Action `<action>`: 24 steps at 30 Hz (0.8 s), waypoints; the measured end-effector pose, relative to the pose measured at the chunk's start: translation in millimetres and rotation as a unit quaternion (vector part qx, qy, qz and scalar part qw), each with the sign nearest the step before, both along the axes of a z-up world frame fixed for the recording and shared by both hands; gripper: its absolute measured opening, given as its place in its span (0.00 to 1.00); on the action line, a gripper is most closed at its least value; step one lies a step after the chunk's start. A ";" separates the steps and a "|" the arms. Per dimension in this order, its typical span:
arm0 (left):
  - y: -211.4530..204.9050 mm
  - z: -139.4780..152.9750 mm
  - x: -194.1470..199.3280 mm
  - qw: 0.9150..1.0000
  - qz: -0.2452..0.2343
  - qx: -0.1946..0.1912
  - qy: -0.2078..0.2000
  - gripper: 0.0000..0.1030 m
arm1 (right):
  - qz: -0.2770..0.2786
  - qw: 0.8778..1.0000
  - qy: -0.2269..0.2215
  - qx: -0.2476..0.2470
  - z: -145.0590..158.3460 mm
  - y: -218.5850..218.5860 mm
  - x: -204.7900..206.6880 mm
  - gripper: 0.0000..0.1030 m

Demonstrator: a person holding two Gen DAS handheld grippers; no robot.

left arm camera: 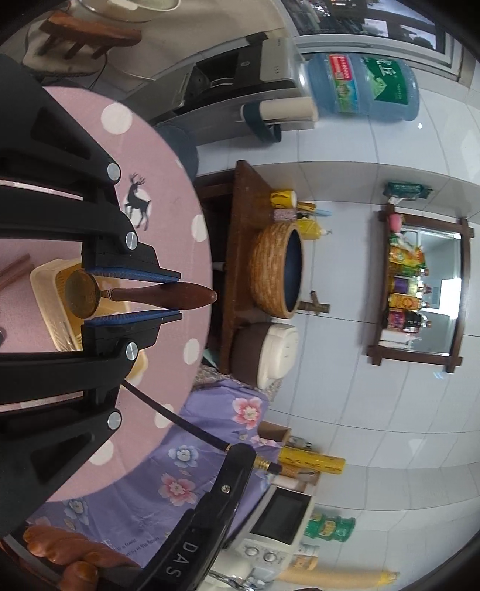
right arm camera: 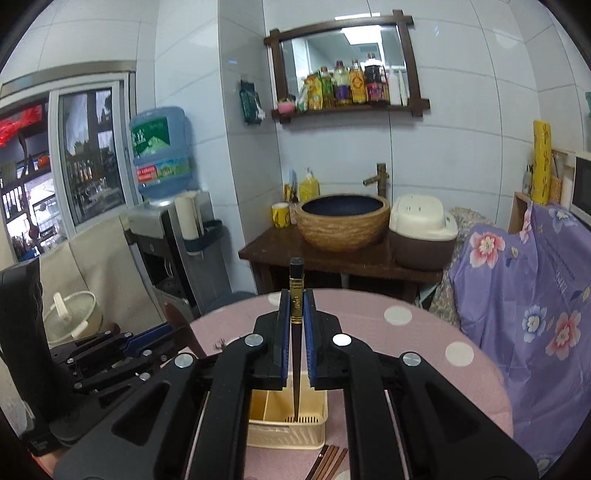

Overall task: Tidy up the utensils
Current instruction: 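Lift and lower the spoon and black chopstick into the beige basket with both tools, then open both tools and withdraw from the basket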

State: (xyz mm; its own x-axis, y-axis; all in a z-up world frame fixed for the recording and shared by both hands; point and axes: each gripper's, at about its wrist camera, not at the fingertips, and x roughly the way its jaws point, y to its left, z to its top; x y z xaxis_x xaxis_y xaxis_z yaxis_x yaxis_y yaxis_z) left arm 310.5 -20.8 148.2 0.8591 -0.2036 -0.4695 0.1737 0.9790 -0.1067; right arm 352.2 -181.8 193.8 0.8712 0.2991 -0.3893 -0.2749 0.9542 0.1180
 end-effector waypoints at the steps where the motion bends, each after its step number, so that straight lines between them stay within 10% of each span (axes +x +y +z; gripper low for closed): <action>1: -1.1 -9.7 2.5 1.000 0.000 0.001 0.007 0.16 | -0.001 1.000 0.007 0.000 -9.4 0.8 2.7 0.08; 17: -2.2 -77.4 19.6 0.998 0.001 -0.006 0.070 0.16 | -0.015 0.998 0.050 0.030 -63.0 -11.7 20.8 0.08; 24: 0.3 -72.7 6.8 0.998 -0.004 -0.016 0.061 0.37 | -0.024 0.999 0.033 0.036 -64.0 -20.1 3.9 0.37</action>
